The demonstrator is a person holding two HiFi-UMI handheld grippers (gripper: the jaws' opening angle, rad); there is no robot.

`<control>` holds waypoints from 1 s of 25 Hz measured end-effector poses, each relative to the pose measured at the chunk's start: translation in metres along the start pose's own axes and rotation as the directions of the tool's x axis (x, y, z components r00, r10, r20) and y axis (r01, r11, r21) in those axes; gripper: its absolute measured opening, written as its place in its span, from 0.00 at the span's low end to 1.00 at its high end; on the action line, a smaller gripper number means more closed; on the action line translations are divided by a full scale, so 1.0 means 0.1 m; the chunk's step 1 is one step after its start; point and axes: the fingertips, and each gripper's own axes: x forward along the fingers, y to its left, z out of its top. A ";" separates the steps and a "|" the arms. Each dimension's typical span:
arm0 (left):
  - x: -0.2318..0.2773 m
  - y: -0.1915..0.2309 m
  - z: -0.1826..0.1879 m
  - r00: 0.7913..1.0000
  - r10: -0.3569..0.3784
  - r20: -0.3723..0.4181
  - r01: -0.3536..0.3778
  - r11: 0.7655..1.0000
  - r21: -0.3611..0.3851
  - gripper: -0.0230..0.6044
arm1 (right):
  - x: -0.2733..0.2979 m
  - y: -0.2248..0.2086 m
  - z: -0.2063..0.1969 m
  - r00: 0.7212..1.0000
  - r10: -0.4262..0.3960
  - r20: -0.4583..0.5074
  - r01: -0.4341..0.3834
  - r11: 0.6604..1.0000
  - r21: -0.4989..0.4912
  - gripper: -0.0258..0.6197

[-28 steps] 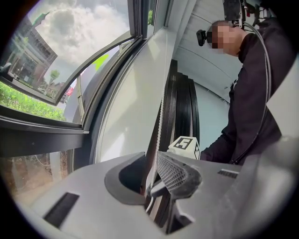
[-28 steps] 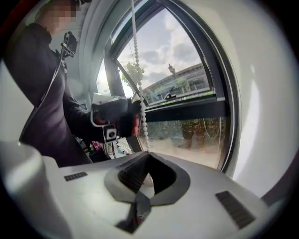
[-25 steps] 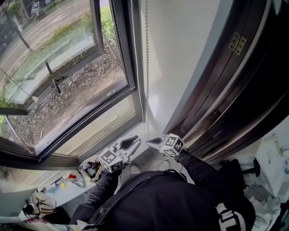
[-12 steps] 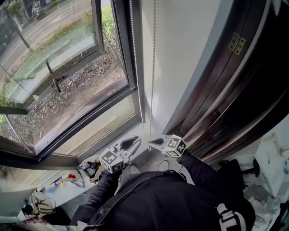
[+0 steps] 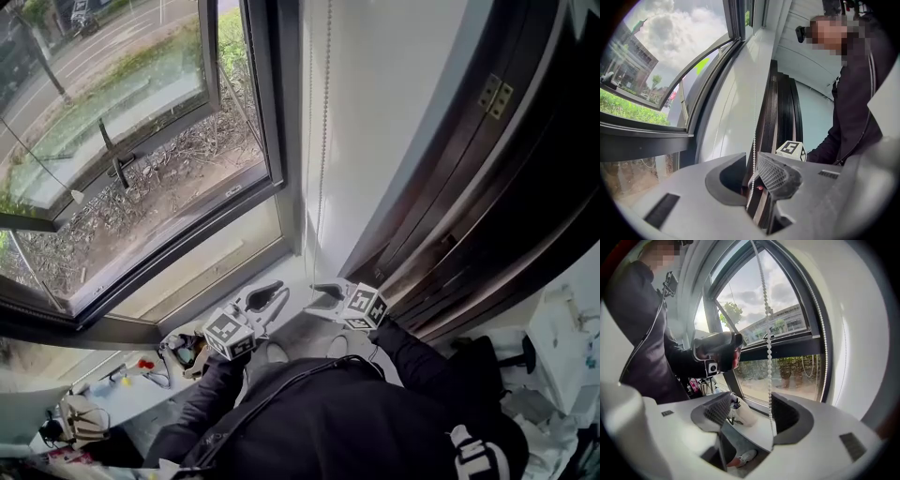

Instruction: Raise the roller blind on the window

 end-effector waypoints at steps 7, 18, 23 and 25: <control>-0.02 0.06 0.08 1.000 0.023 0.013 -0.023 0.999 0.022 0.15 | -0.22 -0.25 0.48 0.977 -0.142 0.159 0.145 0.989 -0.004 0.59; 0.03 0.13 0.16 0.999 0.043 0.015 -0.043 0.999 0.021 0.15 | -0.43 -0.29 1.04 0.939 -0.181 0.292 0.200 0.979 -0.034 0.54; 0.04 0.16 0.29 0.998 0.057 0.034 -0.059 0.998 0.034 0.14 | -0.59 -0.26 1.36 0.895 -0.192 0.402 0.232 0.972 -0.050 0.28; 0.02 0.16 0.39 0.996 0.076 0.050 -0.078 0.996 0.037 0.09 | -0.65 -0.21 1.46 0.885 -0.182 0.428 0.229 0.972 -0.060 0.14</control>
